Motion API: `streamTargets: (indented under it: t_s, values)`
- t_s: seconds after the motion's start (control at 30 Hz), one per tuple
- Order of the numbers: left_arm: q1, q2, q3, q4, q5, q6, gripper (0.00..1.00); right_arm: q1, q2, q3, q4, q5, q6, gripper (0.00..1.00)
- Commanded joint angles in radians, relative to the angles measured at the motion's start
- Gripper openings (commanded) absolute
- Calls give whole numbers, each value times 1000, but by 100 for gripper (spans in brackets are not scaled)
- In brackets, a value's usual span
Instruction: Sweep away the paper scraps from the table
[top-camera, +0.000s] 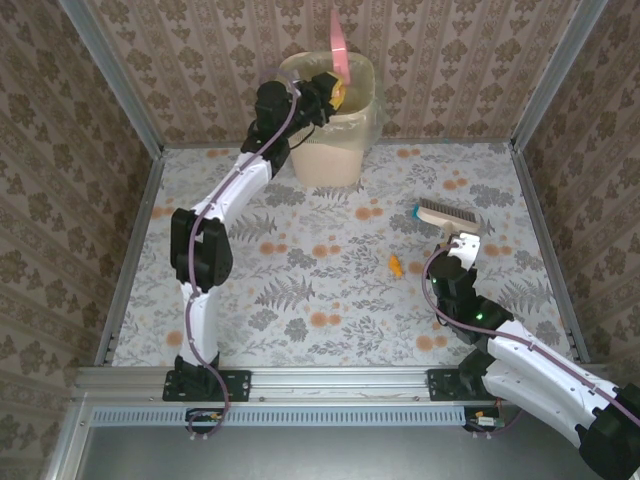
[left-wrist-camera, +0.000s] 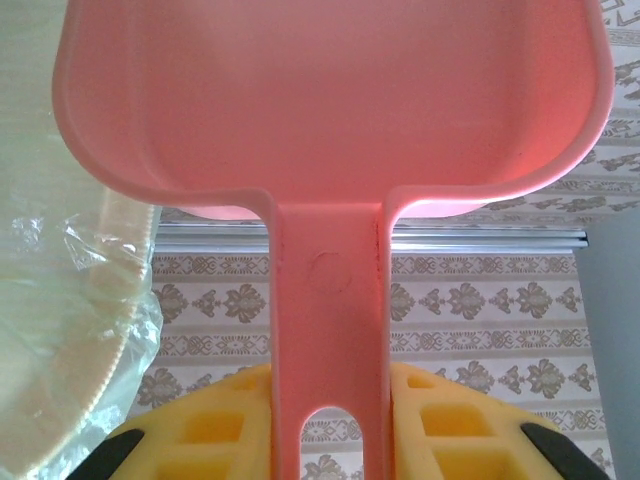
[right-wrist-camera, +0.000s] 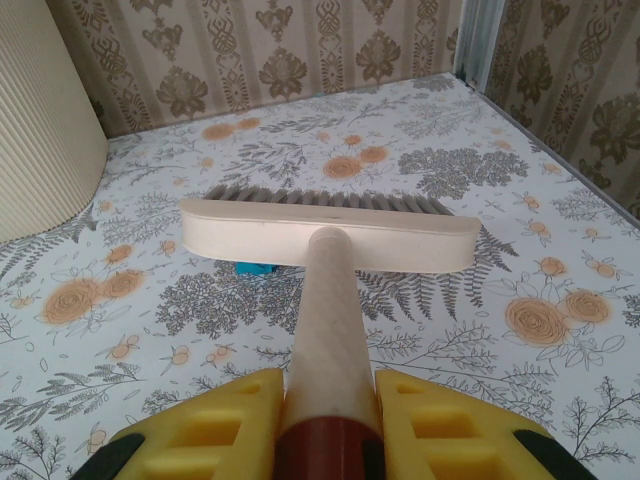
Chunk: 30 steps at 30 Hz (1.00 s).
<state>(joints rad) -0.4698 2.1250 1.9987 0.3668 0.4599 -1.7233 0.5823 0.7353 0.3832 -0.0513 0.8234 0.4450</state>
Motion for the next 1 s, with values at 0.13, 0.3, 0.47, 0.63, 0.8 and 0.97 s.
streamTargets:
  t_s: [0.13,0.3,0.47,0.63,0.8,0.97]
  values:
    - [-11,-111,18,7,48,80,0,-6,-1,11,34,23,-5,0]
    - [-46,-189,-13,-91,80,174,0,-6,-2,11,31,26,-5,0]
    - [-110,-331,-154,-186,52,316,0,-6,-5,13,22,32,-3,0]
    - [-195,-479,-285,-324,26,485,0,-6,-17,11,13,44,2,0]
    - [-286,-598,-390,-468,-36,685,0,-6,-32,7,10,46,2,0]
    - [-362,-702,-508,-594,-121,865,0,-6,-39,5,4,71,7,0]
